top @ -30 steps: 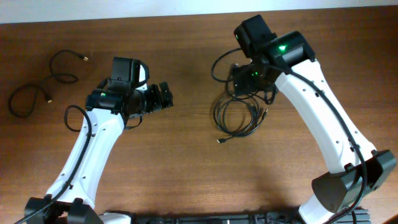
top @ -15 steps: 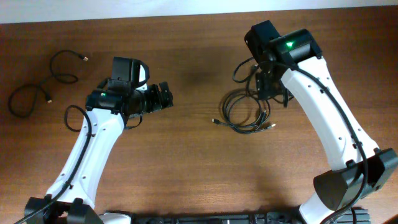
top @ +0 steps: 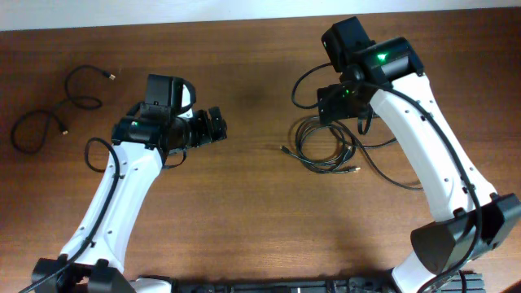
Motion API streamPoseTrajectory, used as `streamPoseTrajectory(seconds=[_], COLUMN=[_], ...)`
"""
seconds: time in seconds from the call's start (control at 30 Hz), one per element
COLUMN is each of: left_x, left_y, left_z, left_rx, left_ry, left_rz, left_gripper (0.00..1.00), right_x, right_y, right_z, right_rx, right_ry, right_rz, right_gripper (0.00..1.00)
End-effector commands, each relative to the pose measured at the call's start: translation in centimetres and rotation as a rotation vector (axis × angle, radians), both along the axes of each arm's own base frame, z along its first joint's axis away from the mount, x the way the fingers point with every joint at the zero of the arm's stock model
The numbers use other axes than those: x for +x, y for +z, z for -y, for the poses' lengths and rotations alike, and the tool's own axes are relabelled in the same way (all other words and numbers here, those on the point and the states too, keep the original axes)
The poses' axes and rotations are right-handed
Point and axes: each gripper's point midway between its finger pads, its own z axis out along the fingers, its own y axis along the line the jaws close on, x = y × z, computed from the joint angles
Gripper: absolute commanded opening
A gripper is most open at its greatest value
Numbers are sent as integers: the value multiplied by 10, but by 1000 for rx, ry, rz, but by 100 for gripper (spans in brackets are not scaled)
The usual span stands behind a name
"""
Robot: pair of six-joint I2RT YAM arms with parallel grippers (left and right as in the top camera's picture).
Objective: Untangle cables
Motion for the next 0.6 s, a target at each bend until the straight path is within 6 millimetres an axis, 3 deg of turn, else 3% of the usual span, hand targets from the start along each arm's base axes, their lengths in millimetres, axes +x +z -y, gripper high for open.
streamPoseTrajectory(seconds=[0.0,0.07,0.23,0.27,0.3,0.4,0.57], left_x=[-2,-3,-5,-5,-5,-11,-27], left_y=[9,11,19,17,13,-11,-48], left_z=[22,38,95,103,110,125,157], left_rx=[-51,-55,-62,-55,-50,-66,-86], left_ry=[-58,-100,-242,-257,-242,-128,-83], left_rz=[21,41,133,143,136,39,-82], left_gripper=[99,99,99,93,89,93,88], right_x=[1,3,-4,-6,-11,-23,-24], right_y=[3,13,43,44,44,36,25], right_z=[6,19,79,87,95,110,111], right_rx=[57,84,143,140,133,111,96], right_ry=[-88,-182,-436,-458,-483,-514,-506], right_rz=[7,44,138,137,123,67,44], right_gripper=[99,99,99,99,99,99,99])
